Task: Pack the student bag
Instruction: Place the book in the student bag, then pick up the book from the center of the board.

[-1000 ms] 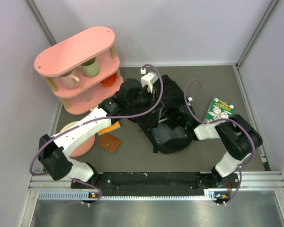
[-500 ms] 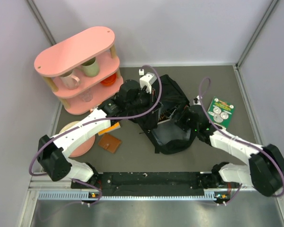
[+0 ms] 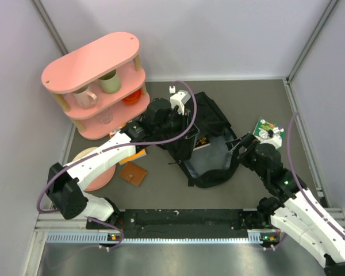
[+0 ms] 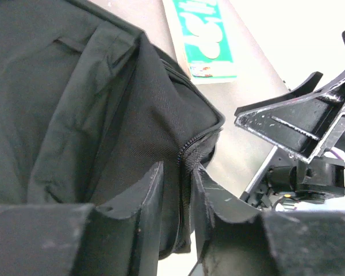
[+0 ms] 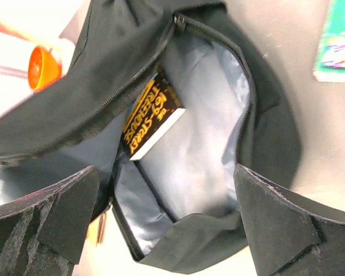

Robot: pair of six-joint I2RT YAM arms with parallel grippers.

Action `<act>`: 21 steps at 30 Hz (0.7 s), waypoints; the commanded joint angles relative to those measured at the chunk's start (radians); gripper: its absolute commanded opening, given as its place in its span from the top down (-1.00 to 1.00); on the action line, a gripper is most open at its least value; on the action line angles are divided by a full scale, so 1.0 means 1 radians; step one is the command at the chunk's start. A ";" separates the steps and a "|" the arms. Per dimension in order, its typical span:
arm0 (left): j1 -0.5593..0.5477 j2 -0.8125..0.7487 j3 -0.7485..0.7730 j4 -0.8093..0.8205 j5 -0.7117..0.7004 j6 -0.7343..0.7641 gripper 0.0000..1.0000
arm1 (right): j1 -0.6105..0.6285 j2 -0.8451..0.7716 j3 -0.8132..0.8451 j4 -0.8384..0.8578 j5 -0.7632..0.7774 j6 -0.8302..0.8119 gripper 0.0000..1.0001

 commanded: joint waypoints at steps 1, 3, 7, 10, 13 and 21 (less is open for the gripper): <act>-0.004 -0.006 0.038 0.024 0.074 0.003 0.14 | -0.016 -0.089 0.025 -0.201 0.228 -0.025 -0.98; -0.019 -0.043 0.058 -0.013 0.031 0.032 -0.32 | -0.048 -0.055 0.057 -0.248 0.263 -0.045 -0.98; -0.042 -0.111 0.095 -0.050 -0.019 0.066 -0.64 | -0.260 0.040 0.128 -0.288 0.164 -0.132 -0.98; -0.041 -0.135 0.142 -0.064 -0.039 0.075 -0.72 | -0.435 0.086 0.163 -0.281 0.052 -0.183 -0.98; -0.042 -0.094 0.197 -0.026 -0.050 0.084 -0.85 | -0.600 0.130 0.194 -0.271 -0.102 -0.224 -0.98; -0.042 0.400 0.568 0.059 0.052 0.041 -0.97 | -0.899 0.308 0.191 -0.153 -0.346 -0.229 -0.98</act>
